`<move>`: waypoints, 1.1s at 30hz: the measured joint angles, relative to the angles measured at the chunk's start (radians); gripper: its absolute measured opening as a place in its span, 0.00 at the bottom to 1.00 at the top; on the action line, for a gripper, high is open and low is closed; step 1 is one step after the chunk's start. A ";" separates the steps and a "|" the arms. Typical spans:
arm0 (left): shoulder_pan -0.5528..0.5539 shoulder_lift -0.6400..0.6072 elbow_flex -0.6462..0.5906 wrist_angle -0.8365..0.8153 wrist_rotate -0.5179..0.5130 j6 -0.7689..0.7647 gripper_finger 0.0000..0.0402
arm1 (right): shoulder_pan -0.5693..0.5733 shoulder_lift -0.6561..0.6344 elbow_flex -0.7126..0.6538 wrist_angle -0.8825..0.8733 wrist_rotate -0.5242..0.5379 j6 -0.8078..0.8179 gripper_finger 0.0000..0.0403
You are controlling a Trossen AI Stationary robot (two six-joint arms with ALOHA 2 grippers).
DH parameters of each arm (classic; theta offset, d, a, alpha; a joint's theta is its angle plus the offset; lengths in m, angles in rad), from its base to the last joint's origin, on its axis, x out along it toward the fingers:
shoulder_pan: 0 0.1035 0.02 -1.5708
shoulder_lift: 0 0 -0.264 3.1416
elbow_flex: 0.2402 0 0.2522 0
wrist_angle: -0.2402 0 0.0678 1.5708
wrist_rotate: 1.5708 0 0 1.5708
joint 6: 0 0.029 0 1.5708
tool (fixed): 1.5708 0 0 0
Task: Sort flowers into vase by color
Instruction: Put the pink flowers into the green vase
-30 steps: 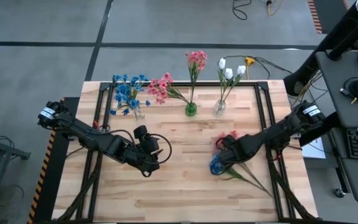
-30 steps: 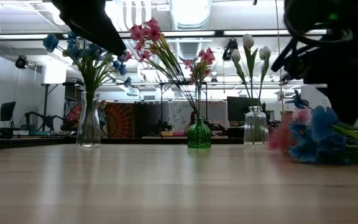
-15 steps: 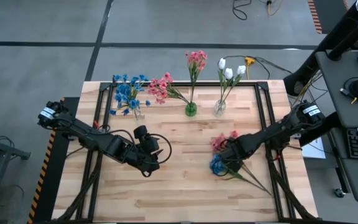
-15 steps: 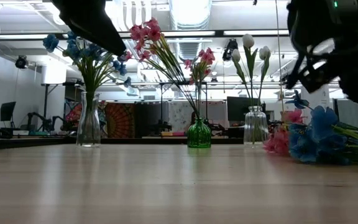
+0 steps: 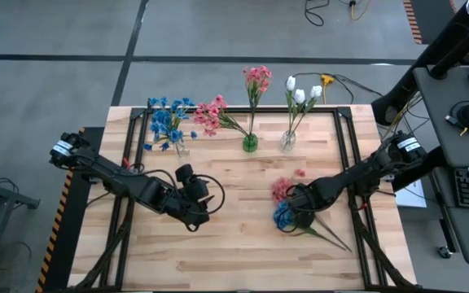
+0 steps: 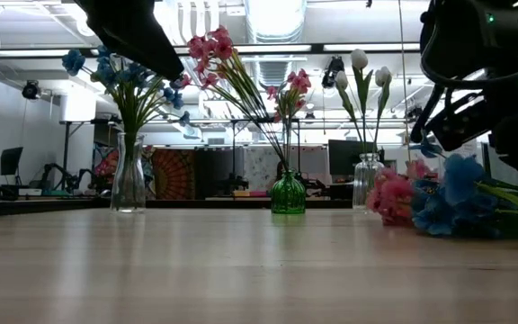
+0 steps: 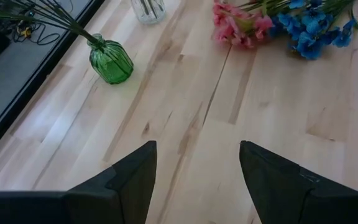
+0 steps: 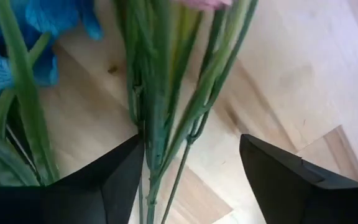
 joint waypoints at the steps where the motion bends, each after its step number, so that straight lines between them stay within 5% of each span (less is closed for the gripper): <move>1: 0.000 0.005 0.000 0.001 0.000 0.000 0.53 | 0.000 0.000 0.001 -0.001 0.004 -0.001 0.61; 33: 0.001 0.028 0.038 -0.019 0.001 0.053 0.53 | 0.000 -0.056 0.000 -0.037 -0.009 -0.040 0.18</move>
